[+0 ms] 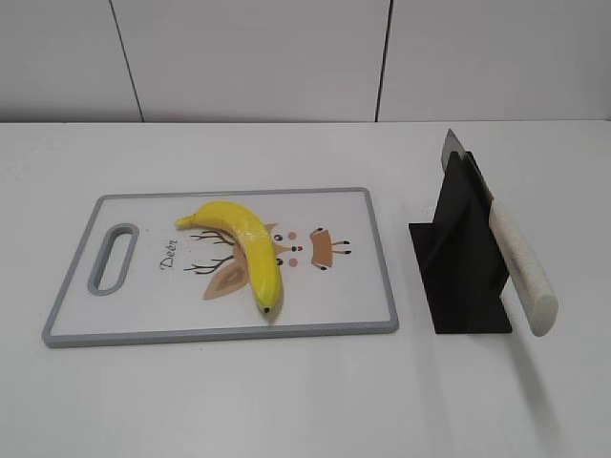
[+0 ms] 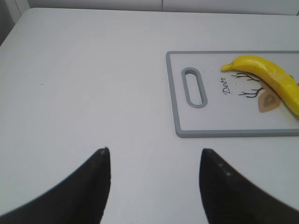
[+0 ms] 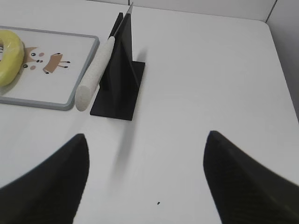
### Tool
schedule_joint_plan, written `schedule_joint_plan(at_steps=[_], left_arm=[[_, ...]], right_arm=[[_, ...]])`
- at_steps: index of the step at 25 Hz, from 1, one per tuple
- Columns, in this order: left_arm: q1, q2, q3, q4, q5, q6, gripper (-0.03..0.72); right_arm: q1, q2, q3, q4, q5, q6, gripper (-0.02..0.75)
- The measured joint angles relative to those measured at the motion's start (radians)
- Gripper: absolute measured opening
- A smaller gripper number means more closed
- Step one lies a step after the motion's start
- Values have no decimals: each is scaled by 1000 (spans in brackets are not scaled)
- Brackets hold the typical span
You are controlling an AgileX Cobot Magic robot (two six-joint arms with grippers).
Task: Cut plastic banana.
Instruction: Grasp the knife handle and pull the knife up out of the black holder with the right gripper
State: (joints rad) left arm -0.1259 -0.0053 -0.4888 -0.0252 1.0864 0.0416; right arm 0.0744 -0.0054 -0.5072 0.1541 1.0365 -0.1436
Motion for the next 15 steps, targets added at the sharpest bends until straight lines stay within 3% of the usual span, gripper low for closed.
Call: schedule_joint_plan(at_steps=[9, 15], left_arm=[[0, 0, 0, 0, 0, 0, 569], [0, 0, 0, 0, 0, 0, 569]], right_arm=[[0, 33, -18, -9, -5, 0, 570], [0, 306, -109, 31, -5, 1, 503]])
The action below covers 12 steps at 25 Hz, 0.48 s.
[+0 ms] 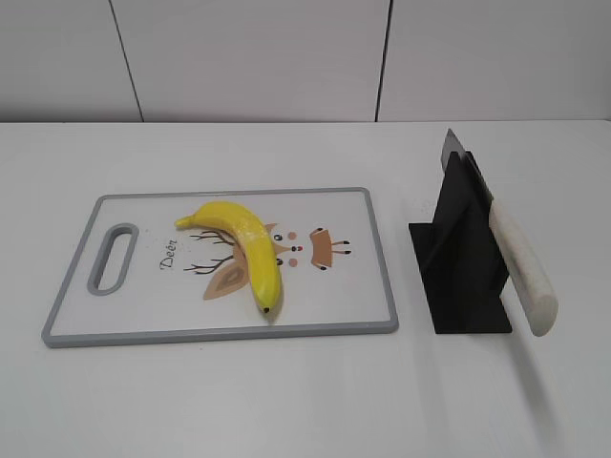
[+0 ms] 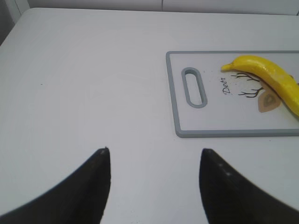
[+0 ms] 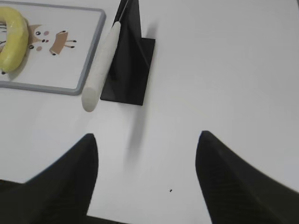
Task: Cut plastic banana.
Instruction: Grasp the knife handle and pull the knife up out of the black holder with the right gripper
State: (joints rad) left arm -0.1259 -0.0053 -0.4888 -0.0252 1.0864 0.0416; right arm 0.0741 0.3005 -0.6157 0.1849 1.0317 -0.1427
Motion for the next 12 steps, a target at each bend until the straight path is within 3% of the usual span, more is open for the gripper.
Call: schedule_joint_plan(at_steps=[8, 12], left_arm=[[0, 0, 0, 0, 0, 0, 569], [0, 0, 0, 0, 0, 0, 569]], right_arm=[[15, 372, -174, 56, 20, 90, 528], [139, 499, -250, 36, 20, 119, 549]])
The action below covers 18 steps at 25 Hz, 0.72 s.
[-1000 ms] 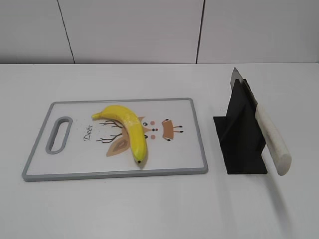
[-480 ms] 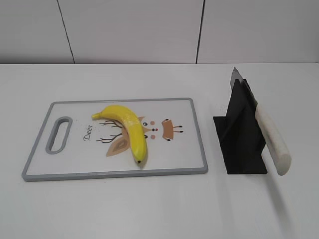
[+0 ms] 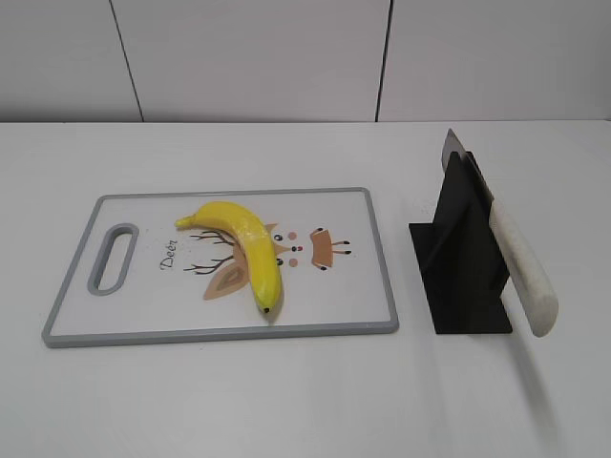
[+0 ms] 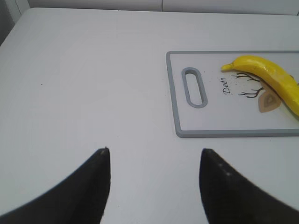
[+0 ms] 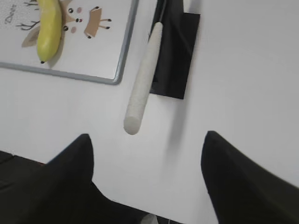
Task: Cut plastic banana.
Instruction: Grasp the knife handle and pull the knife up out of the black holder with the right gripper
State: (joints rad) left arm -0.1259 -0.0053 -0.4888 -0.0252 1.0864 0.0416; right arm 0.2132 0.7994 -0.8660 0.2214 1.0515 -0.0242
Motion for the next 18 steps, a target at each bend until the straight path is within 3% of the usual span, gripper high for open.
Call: schedule_joint_plan(at_steps=[6, 12, 18], left_arm=[[0, 0, 0, 0, 0, 0, 569], [0, 0, 0, 0, 0, 0, 569], [0, 0, 0, 0, 0, 0, 569]], right_arm=[[240, 205, -113, -145, 37, 164, 550], [257, 414, -175, -145, 101, 229, 549], [257, 579, -177, -142, 47, 247, 549]])
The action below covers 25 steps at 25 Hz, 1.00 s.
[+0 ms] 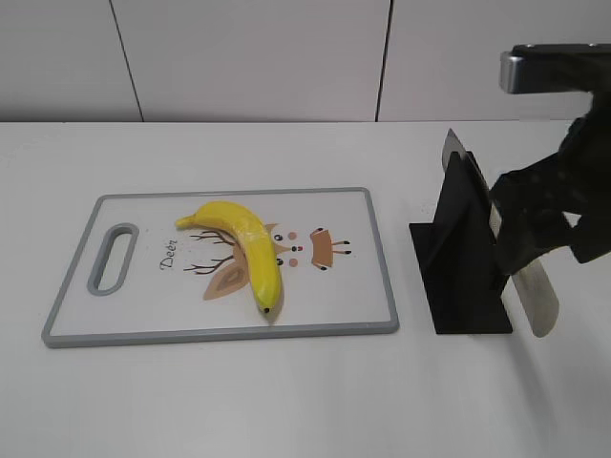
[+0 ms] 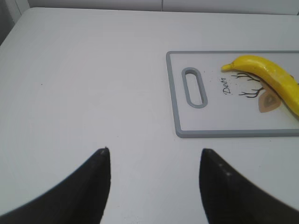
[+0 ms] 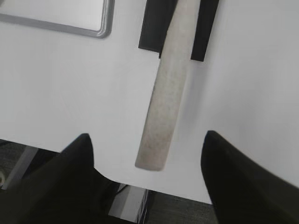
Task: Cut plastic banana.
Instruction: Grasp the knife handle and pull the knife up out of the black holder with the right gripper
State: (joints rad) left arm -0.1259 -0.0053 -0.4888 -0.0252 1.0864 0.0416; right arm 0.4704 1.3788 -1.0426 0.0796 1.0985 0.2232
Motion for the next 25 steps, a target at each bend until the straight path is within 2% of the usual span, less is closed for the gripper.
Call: schedule_joint_plan(at_steps=[12, 22, 25], left_arm=[[0, 0, 0, 0, 0, 0, 569], [0, 0, 0, 0, 0, 0, 569], [0, 0, 0, 0, 0, 0, 569]], right_arm=[[0, 187, -1, -6, -66, 60, 543], [0, 251, -1, -7, -51, 105, 392], [0, 251, -1, -7, -42, 132, 307]])
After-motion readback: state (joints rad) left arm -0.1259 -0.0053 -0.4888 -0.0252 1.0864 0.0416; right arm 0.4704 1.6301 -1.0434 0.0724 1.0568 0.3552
